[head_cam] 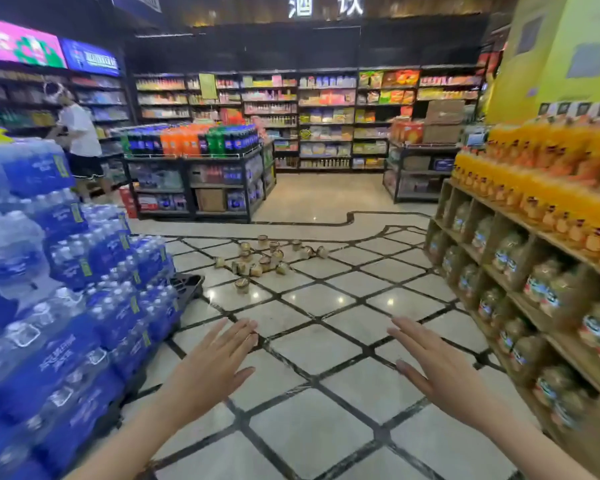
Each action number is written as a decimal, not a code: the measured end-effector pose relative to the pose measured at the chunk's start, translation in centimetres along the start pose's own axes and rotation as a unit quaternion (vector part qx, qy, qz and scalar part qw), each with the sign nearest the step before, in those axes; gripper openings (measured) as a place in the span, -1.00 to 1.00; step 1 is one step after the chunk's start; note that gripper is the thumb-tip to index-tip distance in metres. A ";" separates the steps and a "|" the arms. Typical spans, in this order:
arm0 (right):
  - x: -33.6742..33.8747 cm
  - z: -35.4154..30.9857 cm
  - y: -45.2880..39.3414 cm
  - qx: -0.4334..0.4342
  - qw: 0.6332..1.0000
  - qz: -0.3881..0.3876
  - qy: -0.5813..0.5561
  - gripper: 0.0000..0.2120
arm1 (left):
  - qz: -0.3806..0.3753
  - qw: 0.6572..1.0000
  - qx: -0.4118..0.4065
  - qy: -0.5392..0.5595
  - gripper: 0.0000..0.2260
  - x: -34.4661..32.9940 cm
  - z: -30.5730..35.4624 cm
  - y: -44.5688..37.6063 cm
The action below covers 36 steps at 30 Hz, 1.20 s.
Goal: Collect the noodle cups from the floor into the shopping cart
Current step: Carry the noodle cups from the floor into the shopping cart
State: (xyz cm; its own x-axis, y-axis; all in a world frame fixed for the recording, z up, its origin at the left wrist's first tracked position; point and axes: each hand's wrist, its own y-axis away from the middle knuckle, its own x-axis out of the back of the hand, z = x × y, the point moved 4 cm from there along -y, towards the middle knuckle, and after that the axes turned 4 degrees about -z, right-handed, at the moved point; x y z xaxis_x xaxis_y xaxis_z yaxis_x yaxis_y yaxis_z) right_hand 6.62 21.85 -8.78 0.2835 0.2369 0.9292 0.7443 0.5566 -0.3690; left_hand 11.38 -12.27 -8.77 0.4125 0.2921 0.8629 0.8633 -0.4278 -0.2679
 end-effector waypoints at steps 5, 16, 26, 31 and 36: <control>-3.8 5.4 -6.0 -0.064 0.998 -0.015 0.002 -0.41 | -0.019 0.999 -0.002 0.026 -0.37 -6.5 -5.4 -6.9; -10.2 13.9 -25.0 -0.104 0.994 -0.037 -0.005 -0.49 | -0.010 0.998 -0.041 0.047 -0.35 -15.6 -15.0 -26.3; -18.4 29.4 -40.9 -0.109 0.992 -0.054 -0.021 -0.48 | 0.012 0.997 -0.060 0.045 -0.36 -26.8 -17.5 -48.5; -21.3 38.5 -50.4 -0.109 0.989 -0.086 -0.050 -0.47 | -0.007 0.997 -0.047 0.054 -0.38 -31.4 -20.3 -60.3; -25.3 45.8 -60.7 -0.101 0.988 -0.105 -0.054 -0.45 | -0.001 0.997 -0.035 0.071 -0.38 -37.1 -24.1 -70.2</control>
State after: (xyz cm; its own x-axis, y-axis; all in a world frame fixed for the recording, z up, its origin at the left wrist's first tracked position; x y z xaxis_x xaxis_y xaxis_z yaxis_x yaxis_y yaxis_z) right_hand -73.46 18.56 -10.74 0.0511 0.2225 0.9736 0.8883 0.4353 -0.1461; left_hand -71.52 -13.72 -11.62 0.3610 0.1720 0.9166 0.8398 -0.4873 -0.2393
